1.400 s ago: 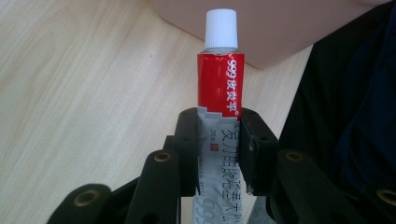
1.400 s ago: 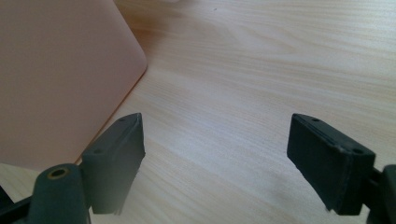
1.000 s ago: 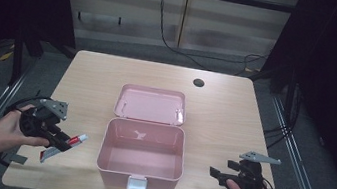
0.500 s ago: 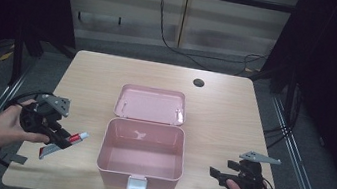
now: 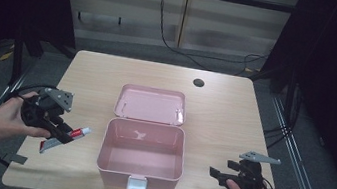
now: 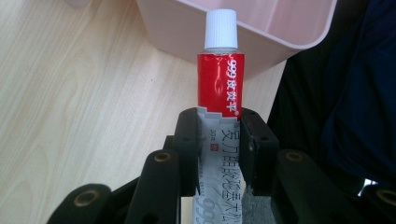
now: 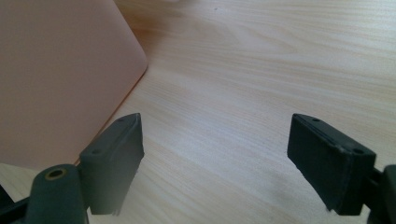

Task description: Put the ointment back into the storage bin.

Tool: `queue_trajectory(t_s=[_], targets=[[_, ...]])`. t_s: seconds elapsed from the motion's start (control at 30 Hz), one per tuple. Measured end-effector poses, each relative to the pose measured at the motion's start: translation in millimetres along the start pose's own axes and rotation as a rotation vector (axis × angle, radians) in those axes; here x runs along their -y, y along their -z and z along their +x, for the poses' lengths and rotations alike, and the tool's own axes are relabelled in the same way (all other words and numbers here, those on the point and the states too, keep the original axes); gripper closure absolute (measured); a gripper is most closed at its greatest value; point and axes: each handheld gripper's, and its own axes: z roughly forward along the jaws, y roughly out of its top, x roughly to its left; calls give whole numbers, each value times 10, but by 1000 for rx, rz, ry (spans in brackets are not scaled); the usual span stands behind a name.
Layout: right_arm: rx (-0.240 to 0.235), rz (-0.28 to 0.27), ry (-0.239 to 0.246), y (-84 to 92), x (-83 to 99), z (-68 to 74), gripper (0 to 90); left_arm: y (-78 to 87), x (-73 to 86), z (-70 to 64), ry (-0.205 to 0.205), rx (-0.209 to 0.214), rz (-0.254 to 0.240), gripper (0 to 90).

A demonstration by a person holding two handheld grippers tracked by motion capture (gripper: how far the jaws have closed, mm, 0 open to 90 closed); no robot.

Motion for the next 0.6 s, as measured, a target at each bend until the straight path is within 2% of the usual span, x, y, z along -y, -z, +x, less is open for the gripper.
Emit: queue_trajectory(t_s=[0.07, 0.13, 0.2, 0.4, 0.5, 0.53, 0.6], targets=[[2, 0, 0, 1, -1, 5, 180, 23, -37, -9, -19, -9, -3, 709], [2, 0, -1, 0, 0, 5, 180, 31, -52, -17, -20, -19, -5, 709], [0, -13, 3, 8, -2, 6, 183, 41, -123, -52, -42, -22, -7, 709], [1, -7, -1, 9, -2, 12, 182, 58, -220, -64, -39, -9, -17, 709], [2, -11, 2, 7, -2, 6, 180, 96, -314, -104, -62, -17, -37, 709], [2, -11, 2, 7, -2, 6, 180, 96, -314, -104, -62, -17, -37, 709], [1, -8, 1, 7, -1, 9, 179, 102, -416, -143, -89, -24, -27, 709]])
